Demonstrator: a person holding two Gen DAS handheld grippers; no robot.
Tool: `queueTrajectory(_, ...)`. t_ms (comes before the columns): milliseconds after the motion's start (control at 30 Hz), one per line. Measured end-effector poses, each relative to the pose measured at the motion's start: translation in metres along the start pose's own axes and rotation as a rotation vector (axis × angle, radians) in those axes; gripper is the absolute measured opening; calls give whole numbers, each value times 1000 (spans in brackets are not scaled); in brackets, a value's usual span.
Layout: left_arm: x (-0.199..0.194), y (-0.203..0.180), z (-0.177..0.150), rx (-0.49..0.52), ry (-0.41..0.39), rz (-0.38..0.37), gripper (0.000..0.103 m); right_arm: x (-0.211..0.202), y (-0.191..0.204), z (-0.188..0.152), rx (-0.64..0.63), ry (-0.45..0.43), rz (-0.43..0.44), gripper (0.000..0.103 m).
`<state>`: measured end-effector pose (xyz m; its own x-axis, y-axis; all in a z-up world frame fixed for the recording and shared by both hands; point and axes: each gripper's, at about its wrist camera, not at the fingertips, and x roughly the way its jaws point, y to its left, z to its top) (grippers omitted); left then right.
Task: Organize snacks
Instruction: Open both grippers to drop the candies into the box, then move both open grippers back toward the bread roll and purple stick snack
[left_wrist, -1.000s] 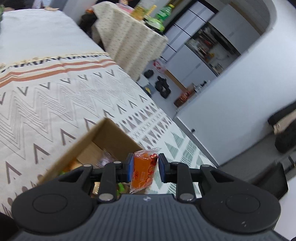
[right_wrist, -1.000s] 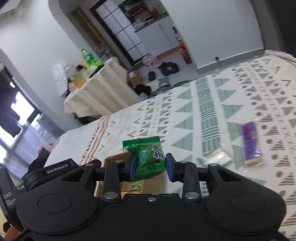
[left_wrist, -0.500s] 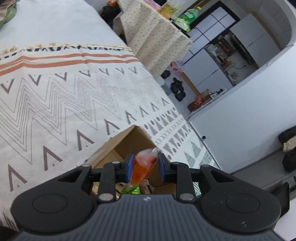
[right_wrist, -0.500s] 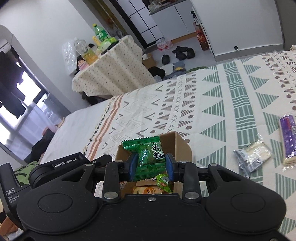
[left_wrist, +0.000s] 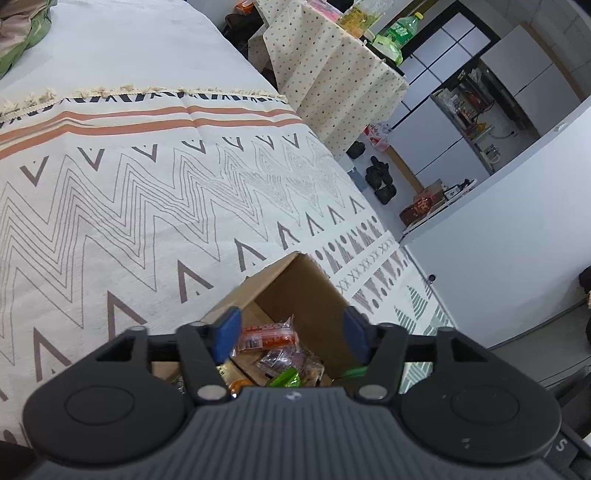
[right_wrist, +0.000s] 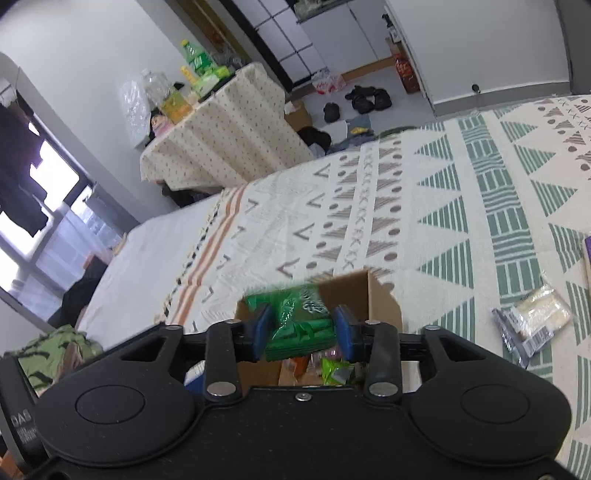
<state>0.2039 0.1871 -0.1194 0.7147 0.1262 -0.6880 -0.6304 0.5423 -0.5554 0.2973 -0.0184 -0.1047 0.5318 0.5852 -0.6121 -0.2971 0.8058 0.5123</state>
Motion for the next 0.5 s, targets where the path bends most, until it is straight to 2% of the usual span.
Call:
queueTrajectory(33,0,-2,-1,6,5,10,76,-3,-2,0,3,-4,-7,46)
queueTrajectory(200,-1,-13,-12,44,22,48,87,-22,-19,-2,12,-5,-50,49)
queueTrajectory(367,-3,-28,-26,108,56,48,90,-47,-42,-8,25,-24,-110,55)
queueTrajectory(500,-11,-37,-42,116,57,47,92,-66,-64,-11,55,-32,-143,58)
